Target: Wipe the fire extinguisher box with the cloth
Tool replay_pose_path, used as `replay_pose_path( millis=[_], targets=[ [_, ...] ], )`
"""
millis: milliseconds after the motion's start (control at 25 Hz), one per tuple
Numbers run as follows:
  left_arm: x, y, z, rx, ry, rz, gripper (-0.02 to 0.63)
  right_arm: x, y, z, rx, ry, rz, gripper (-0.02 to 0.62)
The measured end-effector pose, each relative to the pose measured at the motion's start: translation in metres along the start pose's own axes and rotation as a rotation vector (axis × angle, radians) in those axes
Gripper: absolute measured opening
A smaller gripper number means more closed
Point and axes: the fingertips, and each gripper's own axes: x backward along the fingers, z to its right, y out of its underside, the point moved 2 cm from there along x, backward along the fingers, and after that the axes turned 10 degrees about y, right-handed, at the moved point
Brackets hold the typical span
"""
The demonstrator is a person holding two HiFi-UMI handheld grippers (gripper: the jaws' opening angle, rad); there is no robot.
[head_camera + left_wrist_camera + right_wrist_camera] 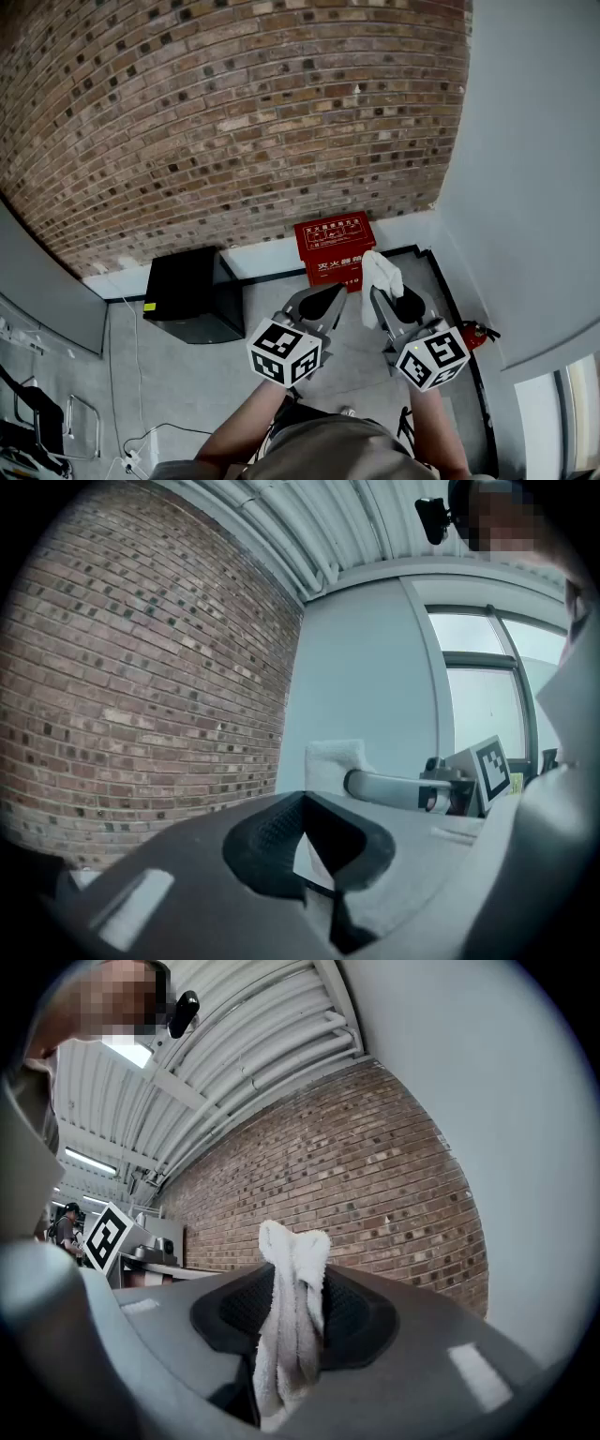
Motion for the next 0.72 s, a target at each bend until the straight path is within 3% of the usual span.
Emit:
replay_pose_path(
  millis=[720],
  targets=[
    [-0.002,0.003,-0.008,0.012,-0.031,-0.017,0.0,-0.011,0.001,0.008,-0.019,-0.021,-0.014,0.163]
  ],
)
